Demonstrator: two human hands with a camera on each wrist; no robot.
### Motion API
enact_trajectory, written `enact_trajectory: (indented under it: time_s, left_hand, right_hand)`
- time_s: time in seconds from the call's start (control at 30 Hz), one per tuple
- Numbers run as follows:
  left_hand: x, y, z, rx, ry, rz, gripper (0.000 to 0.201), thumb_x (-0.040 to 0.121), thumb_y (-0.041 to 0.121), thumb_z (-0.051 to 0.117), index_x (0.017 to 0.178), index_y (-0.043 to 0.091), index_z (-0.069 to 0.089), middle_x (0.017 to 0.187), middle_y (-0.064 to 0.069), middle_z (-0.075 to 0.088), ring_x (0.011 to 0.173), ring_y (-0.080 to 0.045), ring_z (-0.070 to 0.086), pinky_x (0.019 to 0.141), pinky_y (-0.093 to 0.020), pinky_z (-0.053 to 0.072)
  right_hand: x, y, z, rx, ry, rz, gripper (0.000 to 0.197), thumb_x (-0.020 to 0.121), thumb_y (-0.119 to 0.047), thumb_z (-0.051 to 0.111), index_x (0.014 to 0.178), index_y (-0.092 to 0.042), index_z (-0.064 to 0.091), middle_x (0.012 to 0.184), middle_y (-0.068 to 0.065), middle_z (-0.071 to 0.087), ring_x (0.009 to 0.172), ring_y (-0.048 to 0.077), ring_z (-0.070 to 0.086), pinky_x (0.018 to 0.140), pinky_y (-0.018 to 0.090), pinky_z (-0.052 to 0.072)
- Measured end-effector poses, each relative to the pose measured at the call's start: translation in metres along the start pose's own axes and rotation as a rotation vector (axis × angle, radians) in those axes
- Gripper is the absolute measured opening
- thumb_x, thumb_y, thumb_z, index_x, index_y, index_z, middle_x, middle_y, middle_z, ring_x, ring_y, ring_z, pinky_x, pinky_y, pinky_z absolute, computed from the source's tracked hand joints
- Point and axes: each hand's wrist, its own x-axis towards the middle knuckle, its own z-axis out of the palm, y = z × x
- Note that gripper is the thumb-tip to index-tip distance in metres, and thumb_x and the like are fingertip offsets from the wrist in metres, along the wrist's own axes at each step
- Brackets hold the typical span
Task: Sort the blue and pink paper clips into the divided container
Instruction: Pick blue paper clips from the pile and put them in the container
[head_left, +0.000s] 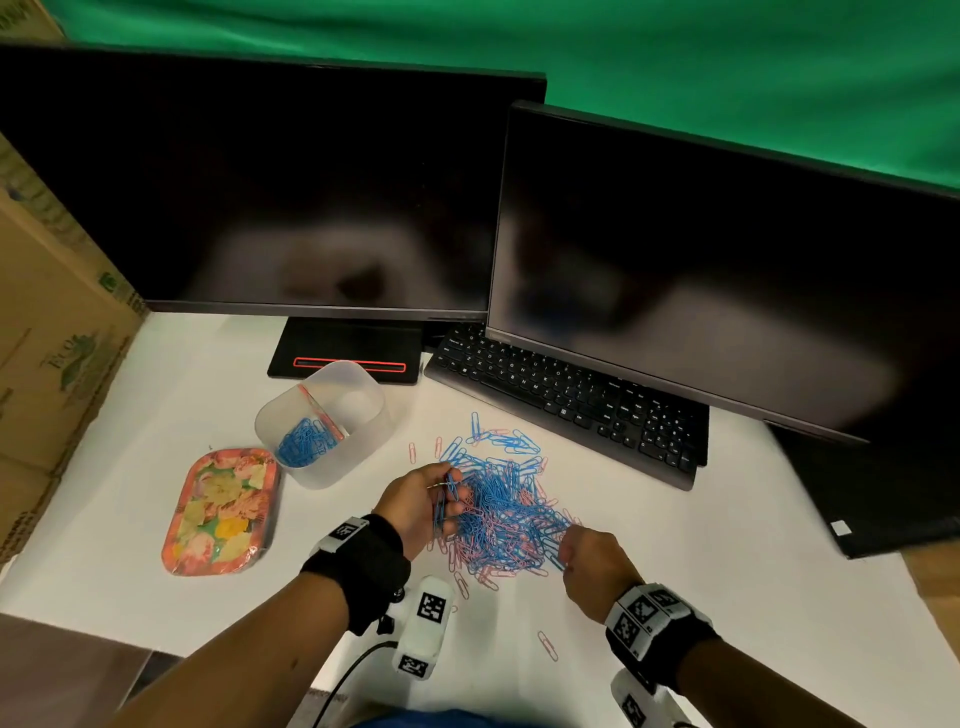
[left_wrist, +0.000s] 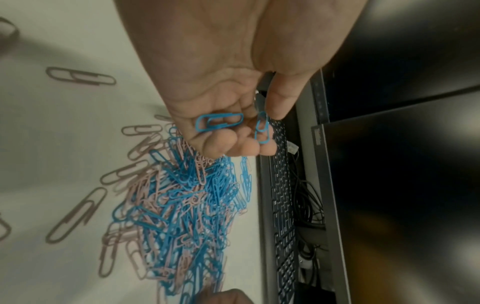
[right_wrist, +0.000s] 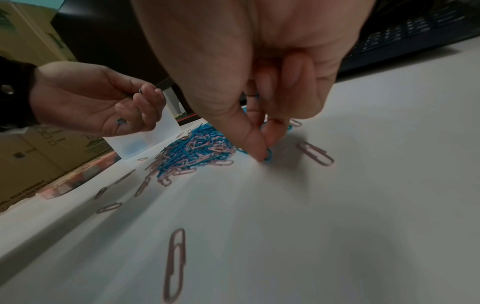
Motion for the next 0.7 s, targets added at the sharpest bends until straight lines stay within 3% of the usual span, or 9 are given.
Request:
enact_trajectory:
  time_s: [0.17,0.27,0.33,0.4,0.5,0.57,0.63,0.7]
  left_hand:
    - [-0.007,0.005,-0.005,-0.083,-0.014,-0.023,0.028,0.095,0.037,0.048,0.082,0.013,0.056,0.069,-0.006,0.06,0.067,-0.024,0.06,0.058,-0.03,0.044]
    - [-0.01,0.008,-0.009,-0.149,-0.023,-0.029,0.028,0.096,0.035,0.047,0.081,0.012,0.054,0.069,-0.009,0.062,0.069,-0.027,0.063,0.061,-0.034,0.047]
    - [-0.012,0.008,-0.012,-0.169,-0.034,-0.021,0.023,0.095,0.026,0.045,0.079,0.012,0.052,0.071,-0.009,0.062,0.069,-0.027,0.065,0.064,-0.034,0.051]
    - [-0.014,0.009,-0.014,-0.167,-0.018,-0.009,0.018,0.093,0.019,0.044,0.08,0.011,0.054,0.075,-0.01,0.063,0.07,-0.026,0.067,0.066,-0.034,0.056]
    - [-0.018,0.013,-0.013,-0.195,-0.013,0.002,0.024,0.095,0.02,0.04,0.084,0.009,0.058,0.077,-0.011,0.064,0.066,-0.024,0.066,0.065,-0.033,0.058]
    - [-0.023,0.018,-0.012,-0.226,-0.044,0.024,0.033,0.099,0.026,0.035,0.087,0.011,0.062,0.075,-0.009,0.068,0.061,-0.021,0.064,0.061,-0.033,0.058]
    - [-0.028,0.025,-0.013,-0.274,-0.062,0.055,0.033,0.099,0.028,0.035,0.089,0.014,0.063,0.071,-0.005,0.069,0.056,-0.018,0.064,0.053,-0.03,0.057]
    - [-0.032,0.032,-0.017,-0.33,-0.055,0.079,0.03,0.099,0.027,0.035,0.091,0.016,0.062,0.069,-0.005,0.067,0.054,-0.018,0.064,0.048,-0.028,0.054]
  right_hand:
    - [-0.007,-0.003,-0.001,0.017,-0.021,-0.049,0.016,0.079,-0.007,0.052,0.085,-0.023,0.05,0.084,-0.002,0.054,0.075,0.017,0.05,0.068,0.021,0.04]
    - [-0.009,-0.021,-0.015,0.091,-0.036,-0.173,0.017,0.081,-0.009,0.055,0.089,-0.025,0.055,0.072,-0.012,0.052,0.067,0.009,0.05,0.072,0.022,0.046]
    - [-0.007,-0.046,-0.03,0.196,-0.042,-0.225,0.017,0.083,-0.009,0.058,0.096,-0.019,0.063,0.067,-0.015,0.05,0.062,0.0,0.049,0.066,0.013,0.044]
    - [-0.003,-0.079,-0.045,0.28,-0.026,-0.267,0.019,0.084,-0.009,0.058,0.099,-0.019,0.065,0.07,-0.013,0.055,0.062,-0.001,0.052,0.061,0.007,0.041]
    - [0.007,-0.128,-0.056,0.347,-0.022,-0.333,0.019,0.084,-0.008,0.057,0.092,-0.023,0.064,0.071,-0.009,0.058,0.06,0.003,0.054,0.058,0.011,0.043]
    - [0.011,-0.158,-0.057,0.35,-0.047,-0.369,0.018,0.084,-0.005,0.056,0.092,-0.019,0.064,0.069,-0.005,0.058,0.053,0.002,0.054,0.052,0.011,0.043]
    - [0.014,-0.183,-0.056,0.253,-0.036,-0.427,0.019,0.083,-0.007,0.055,0.097,-0.015,0.065,0.076,0.0,0.065,0.061,0.006,0.058,0.059,0.015,0.048]
    - [0.016,-0.201,-0.057,0.15,-0.029,-0.477,0.025,0.083,-0.01,0.056,0.106,-0.016,0.064,0.094,0.004,0.069,0.084,0.016,0.063,0.077,0.024,0.052]
